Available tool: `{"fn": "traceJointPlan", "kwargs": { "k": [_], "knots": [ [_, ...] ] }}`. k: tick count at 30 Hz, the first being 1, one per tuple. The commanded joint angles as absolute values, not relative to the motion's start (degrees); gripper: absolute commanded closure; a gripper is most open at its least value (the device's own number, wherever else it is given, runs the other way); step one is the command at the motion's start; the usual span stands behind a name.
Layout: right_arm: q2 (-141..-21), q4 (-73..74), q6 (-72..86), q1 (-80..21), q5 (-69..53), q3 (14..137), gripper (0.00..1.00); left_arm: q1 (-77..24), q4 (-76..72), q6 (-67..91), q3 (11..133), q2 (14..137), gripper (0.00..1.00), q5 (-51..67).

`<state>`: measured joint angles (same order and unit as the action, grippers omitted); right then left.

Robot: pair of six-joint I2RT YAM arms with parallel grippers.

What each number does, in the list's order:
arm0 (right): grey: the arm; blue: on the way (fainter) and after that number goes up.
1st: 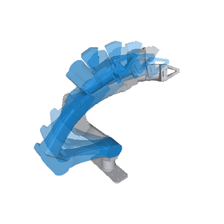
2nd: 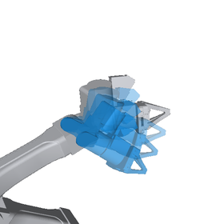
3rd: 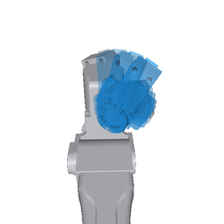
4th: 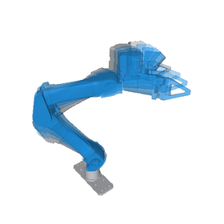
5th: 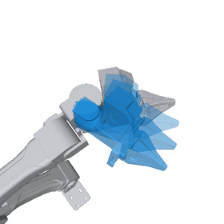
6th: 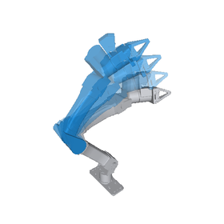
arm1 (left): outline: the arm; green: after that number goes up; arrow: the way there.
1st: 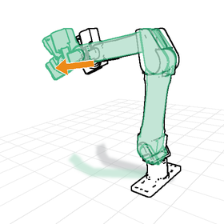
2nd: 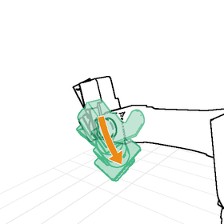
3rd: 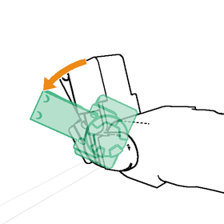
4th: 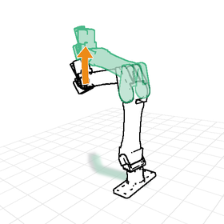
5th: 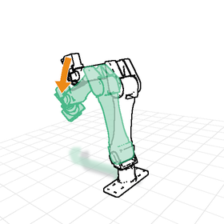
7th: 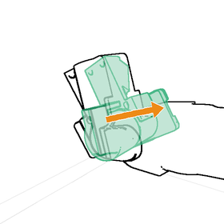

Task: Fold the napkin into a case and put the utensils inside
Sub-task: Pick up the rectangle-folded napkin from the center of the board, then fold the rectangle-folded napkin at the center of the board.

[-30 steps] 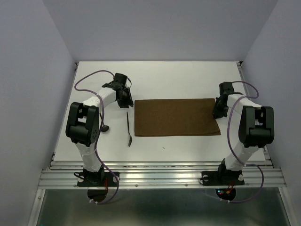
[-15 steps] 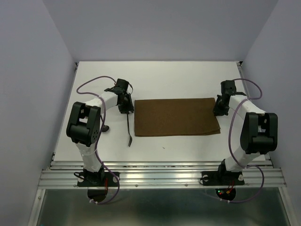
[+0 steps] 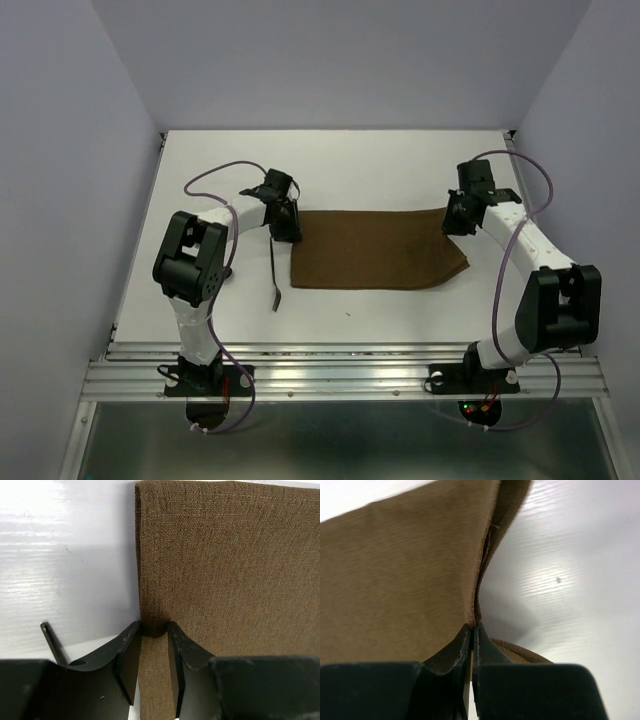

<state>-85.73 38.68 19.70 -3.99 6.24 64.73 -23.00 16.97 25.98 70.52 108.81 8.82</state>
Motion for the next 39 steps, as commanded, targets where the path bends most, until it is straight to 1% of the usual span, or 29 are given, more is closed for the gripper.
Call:
{"fn": "traceJointPlan", "kwargs": {
  "k": [1,3,5,8,9,12,15,20,26,39],
  "knots": [
    [-83.3,41.1,22.7,-8.3,7.4,68.5,0.99,-23.4,17.5,25.6,70.5,112.1,0.61,10.5],
    [-83.6,41.1,24.7,-13.5,7.6,69.5,0.99,-23.4,17.2,25.7,70.3,112.1,0.61,11.2],
    [-84.2,40.9,26.1,-15.1,7.9,70.5,0.99,-23.4,17.1,25.7,70.4,112.1,0.61,11.2],
    [-86.7,40.5,28.7,-21.6,9.2,73.5,0.99,-23.4,17.4,25.6,70.4,111.8,0.61,11.2],
    [-88.4,40.1,30.0,-24.8,9.8,75.1,0.99,-23.4,17.5,25.7,70.3,111.7,0.61,11.1],
    [-91.9,39.2,31.3,-29.4,10.4,78.0,0.99,-23.4,17.4,25.7,70.1,111.7,0.61,11.2],
    [-97.4,38.5,32.7,-36.0,11.2,84.3,0.99,-23.4,17.3,25.8,70.1,111.8,0.61,11.5],
    [-106.2,37.7,34.0,-41.4,10.7,91.6,0.99,-23.4,17.3,26.0,69.8,111.6,0.61,11.6],
    [-108.5,32.7,36.1,-42.5,5.4,92.7,0.99,-23.5,16.7,27.0,68.7,111.2,0.61,12.2],
    [-108.3,31.0,37.4,-42.5,3.7,92.1,0.99,-26.8,13.3,32.5,66.4,108.8,0.62,15.1]
  ]
}}
